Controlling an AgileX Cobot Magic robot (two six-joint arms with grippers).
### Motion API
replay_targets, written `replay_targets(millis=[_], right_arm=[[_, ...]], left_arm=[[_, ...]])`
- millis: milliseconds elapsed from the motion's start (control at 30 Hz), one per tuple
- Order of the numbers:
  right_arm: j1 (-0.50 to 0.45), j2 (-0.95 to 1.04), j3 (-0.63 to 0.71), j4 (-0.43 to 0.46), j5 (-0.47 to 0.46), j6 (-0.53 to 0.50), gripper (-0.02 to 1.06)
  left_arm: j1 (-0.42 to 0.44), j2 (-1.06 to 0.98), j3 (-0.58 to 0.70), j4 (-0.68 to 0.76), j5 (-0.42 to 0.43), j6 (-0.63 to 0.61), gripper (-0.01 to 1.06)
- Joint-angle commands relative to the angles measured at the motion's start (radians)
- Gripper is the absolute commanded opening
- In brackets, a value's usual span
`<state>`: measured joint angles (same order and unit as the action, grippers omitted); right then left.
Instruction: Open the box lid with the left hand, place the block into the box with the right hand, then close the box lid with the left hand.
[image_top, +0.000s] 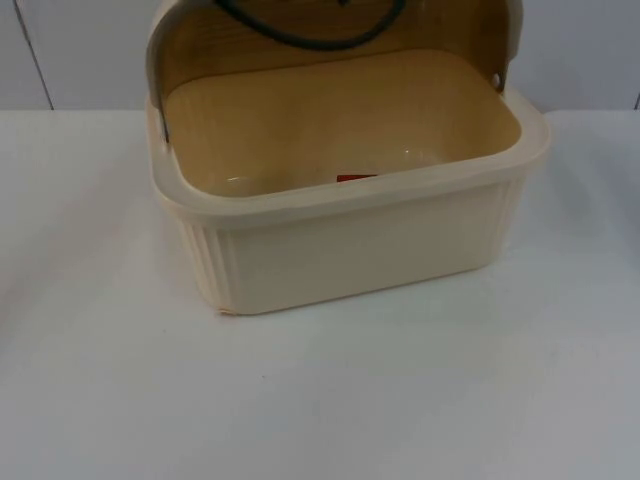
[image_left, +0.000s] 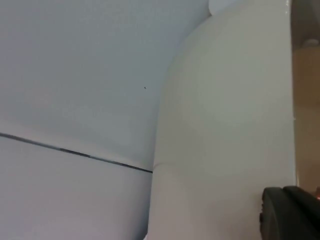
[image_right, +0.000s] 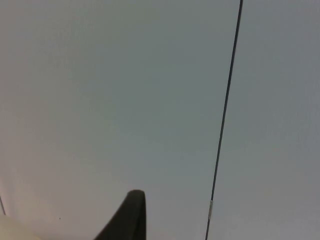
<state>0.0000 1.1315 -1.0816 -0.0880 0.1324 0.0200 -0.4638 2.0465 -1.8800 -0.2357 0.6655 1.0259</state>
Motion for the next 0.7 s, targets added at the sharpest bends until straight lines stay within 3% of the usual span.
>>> replay_targets(millis=[0,367,667], right_arm=[[0.002,-0.003,-0.005,-0.007,-0.018,-0.009,1.04],[0.002,-0.003,-0.005,-0.007,-0.014,-0.009,1.04],[0.002,-0.003,-0.005,-0.007,-0.014,-0.009,1.04]], left_arm=[[-0.004,-0.003,0.01,-0.008,0.045,-0.013,0.0],[-0.004,-0.064,0.1,-0.01,0.048,-0.029,0.0],[-0.057,-0.134,0.299,0.043,-0.046,-0.026,0.0]])
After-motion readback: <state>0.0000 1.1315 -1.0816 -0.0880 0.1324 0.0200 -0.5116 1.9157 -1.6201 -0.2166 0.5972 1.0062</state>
